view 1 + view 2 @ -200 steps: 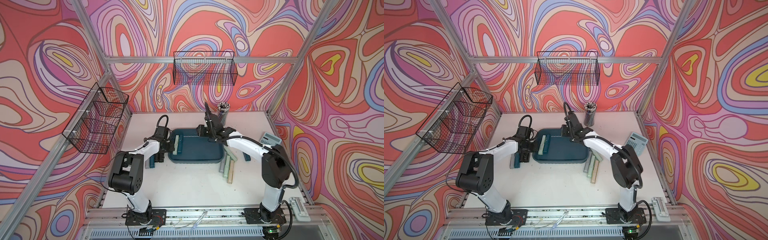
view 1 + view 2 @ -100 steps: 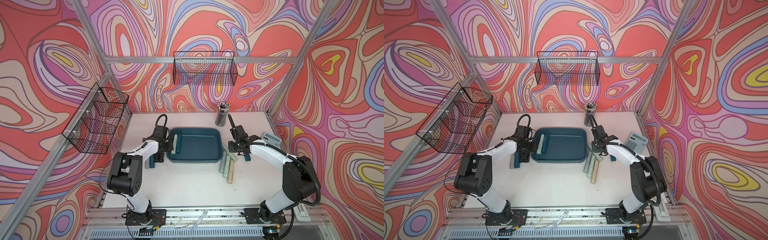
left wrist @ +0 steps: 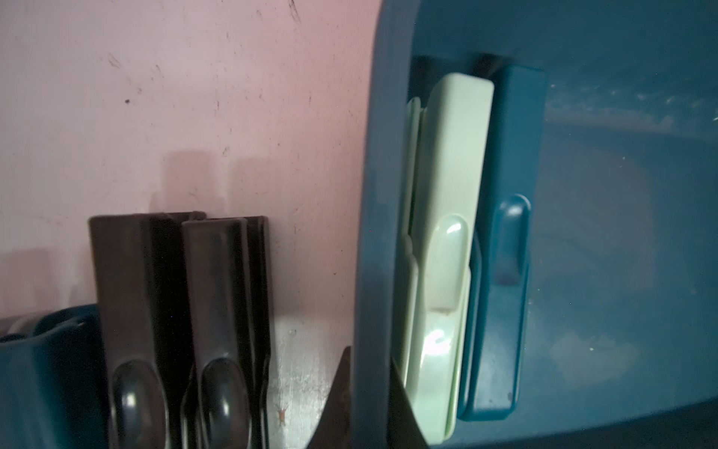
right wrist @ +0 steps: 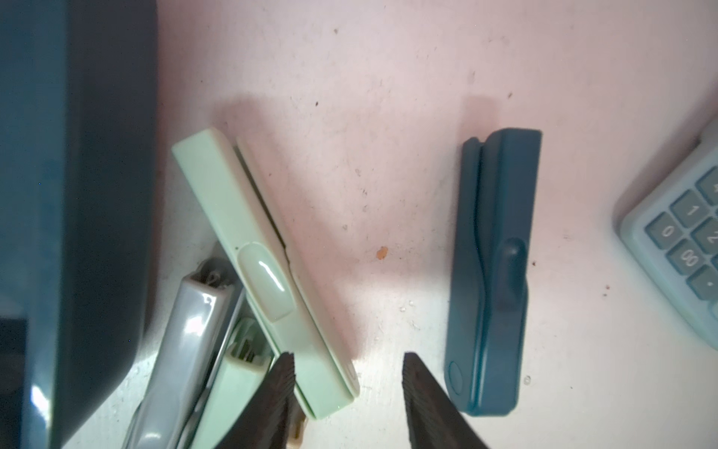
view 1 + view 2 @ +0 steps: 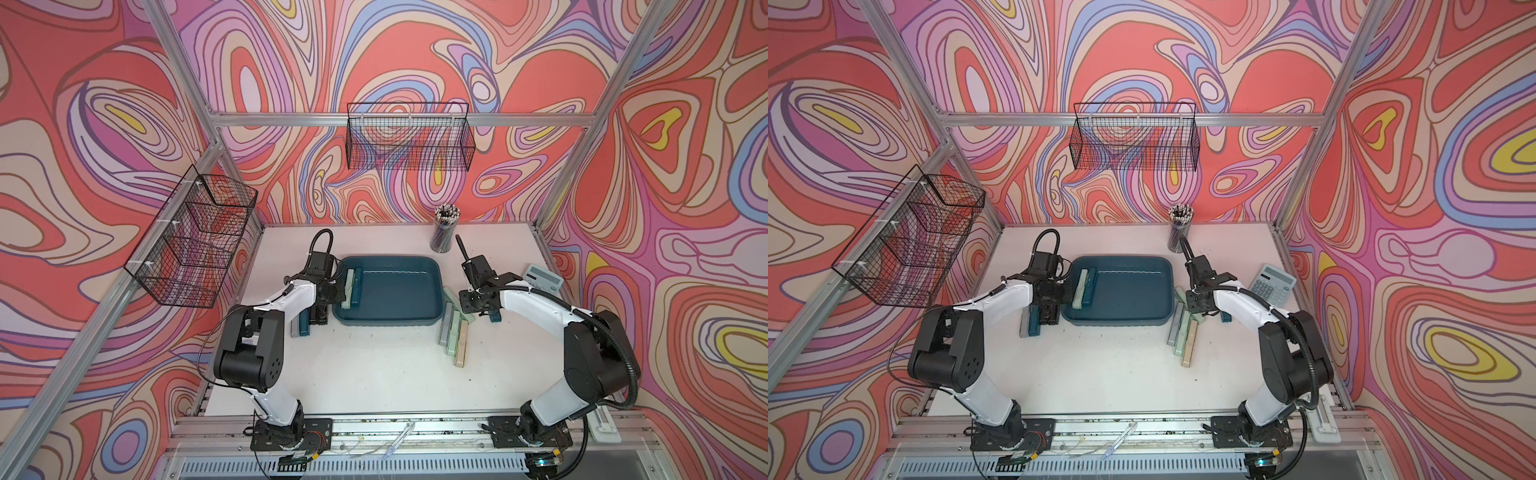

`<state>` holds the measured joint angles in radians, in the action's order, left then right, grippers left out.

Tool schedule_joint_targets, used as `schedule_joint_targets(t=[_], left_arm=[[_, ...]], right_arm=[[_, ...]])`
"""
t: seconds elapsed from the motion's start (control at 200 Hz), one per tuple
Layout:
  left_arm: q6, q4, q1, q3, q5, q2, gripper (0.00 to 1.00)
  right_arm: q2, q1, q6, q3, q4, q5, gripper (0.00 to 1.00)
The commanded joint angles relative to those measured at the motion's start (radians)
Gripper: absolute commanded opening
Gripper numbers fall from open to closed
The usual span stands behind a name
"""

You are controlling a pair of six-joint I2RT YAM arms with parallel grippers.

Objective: Put the pruning pliers into the storage box
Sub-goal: Pick up the pruning pliers from the center of the board.

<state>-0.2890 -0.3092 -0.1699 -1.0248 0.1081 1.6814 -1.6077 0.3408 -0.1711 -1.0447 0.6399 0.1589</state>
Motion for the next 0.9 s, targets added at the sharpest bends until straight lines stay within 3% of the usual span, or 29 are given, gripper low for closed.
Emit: schedule_joint_targets(t=[0.0,0.896], left_arm=[[0.001,0.032,0.009,0.001,-0.002,-0.036,0.00],[-0.001,0.030,0.008,-0.008,0.016,-0.024,0.00]], right_arm=[[-0.021,-0.005,0.030,0.019,0.003,-0.034,0.49],[-0.125,-0.004,0.083,-0.022,0.005,-0.038,0.50]])
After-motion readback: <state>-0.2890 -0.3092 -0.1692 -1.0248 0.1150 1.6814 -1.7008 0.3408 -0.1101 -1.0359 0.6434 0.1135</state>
